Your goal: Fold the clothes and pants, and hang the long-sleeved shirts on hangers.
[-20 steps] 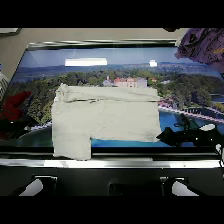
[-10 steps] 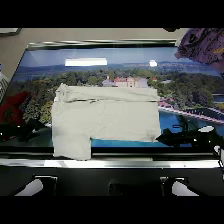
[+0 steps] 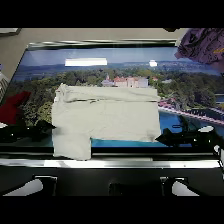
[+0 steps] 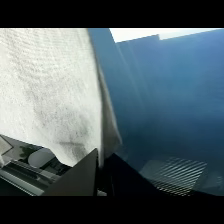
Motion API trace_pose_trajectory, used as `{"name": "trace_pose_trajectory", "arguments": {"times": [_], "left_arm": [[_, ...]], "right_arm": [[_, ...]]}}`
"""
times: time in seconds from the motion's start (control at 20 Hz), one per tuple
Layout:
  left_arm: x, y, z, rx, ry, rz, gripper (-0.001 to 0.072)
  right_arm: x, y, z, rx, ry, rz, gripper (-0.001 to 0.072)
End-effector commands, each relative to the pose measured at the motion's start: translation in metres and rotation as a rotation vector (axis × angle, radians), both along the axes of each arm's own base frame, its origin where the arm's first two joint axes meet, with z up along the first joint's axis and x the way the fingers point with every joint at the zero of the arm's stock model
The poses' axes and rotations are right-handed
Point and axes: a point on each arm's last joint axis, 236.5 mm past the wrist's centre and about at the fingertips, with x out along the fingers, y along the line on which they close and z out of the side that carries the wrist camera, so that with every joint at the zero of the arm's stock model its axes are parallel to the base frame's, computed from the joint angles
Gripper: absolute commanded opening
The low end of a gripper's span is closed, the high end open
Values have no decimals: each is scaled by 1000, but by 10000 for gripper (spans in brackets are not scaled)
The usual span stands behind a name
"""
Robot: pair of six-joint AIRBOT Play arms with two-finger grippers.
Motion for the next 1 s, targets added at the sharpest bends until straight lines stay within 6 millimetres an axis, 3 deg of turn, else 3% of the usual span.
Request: {"name": "trace_pose_trajectory", "arguments": {"times": [0.0,0.05,0.1,0.15,0.2,0.25,0.4,0.45,0.6,0.7,0.8,0.9,0.95], "left_arm": [[0,-14,-5,-26,10,-35,709],[-1,-17,-7,-29,15,-45,701],[-1,-20,-9,-30,21,-54,629],[-1,-21,-10,-31,24,-57,481],[-1,-21,-12,-27,27,-58,428],[-1,-20,-13,-27,30,-50,427],[-1,-20,-13,-25,30,-52,76],[-1,-20,-12,-27,29,-55,23],[5,-19,-6,-13,3,-63,21],[24,-20,11,19,-56,-91,19],[58,-21,44,63,-150,-119,19],[106,-24,100,119,-296,-139,18],[132,-24,141,161,-397,-152,18]], "right_arm": [[0,1,1,5,9,-10,33],[0,1,1,5,10,-10,33],[-1,1,1,6,10,-10,33],[-1,1,1,7,11,-10,33],[-1,1,1,8,11,-9,32],[-1,1,1,8,12,-8,32],[-2,2,3,13,13,-6,32],[-2,4,4,22,13,-4,32],[4,9,17,56,-17,11,30],[28,9,36,38,-96,33,29],[70,15,67,-33,-226,119,29],[132,19,118,-181,-405,166,29],[166,20,157,-277,-525,184,29]]}}
